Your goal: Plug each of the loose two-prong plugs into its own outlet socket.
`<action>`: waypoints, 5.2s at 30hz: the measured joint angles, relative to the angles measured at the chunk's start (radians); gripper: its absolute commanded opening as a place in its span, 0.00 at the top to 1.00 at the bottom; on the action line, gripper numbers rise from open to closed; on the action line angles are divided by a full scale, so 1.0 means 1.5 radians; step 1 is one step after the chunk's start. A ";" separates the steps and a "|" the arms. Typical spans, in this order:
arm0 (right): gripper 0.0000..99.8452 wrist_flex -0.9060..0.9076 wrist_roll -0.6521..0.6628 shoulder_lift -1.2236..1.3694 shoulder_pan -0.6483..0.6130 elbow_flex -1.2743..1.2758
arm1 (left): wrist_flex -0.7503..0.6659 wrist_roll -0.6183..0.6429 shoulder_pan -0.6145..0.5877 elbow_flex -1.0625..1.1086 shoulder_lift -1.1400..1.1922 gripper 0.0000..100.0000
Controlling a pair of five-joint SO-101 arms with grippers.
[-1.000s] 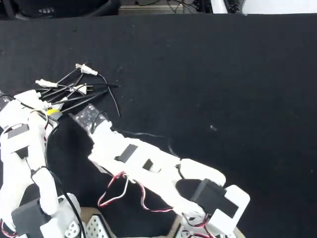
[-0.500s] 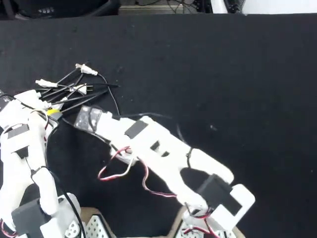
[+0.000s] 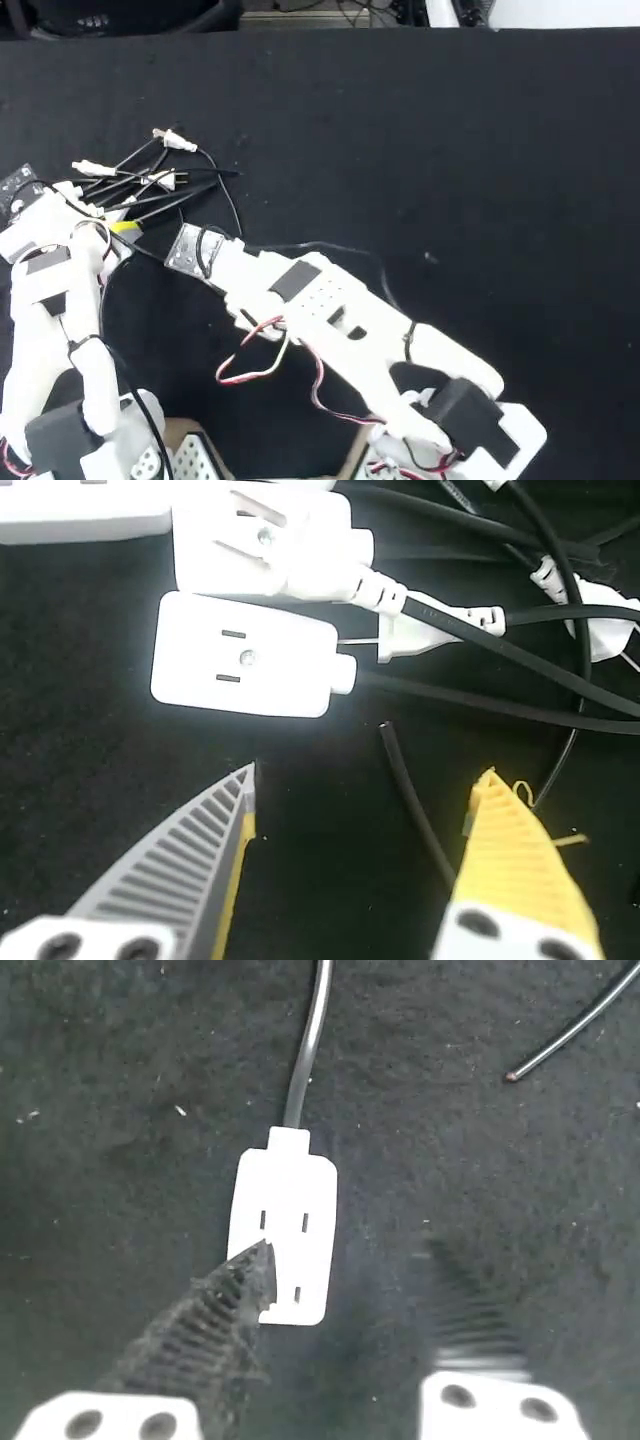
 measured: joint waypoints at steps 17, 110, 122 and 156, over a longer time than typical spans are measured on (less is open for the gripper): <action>0.99 0.037 0.108 0.115 0.007 -0.102 | 0.000 0.000 0.000 0.000 0.000 0.67; 0.78 -0.213 -0.164 -0.061 0.151 0.129 | 0.000 0.191 -0.077 -0.418 0.373 0.66; 0.78 -0.213 -0.164 -0.061 0.154 0.129 | -0.005 0.240 -0.078 -0.501 0.477 0.67; 0.78 -0.213 -0.164 -0.061 0.154 0.129 | 0.343 0.119 -0.034 -0.670 0.483 0.90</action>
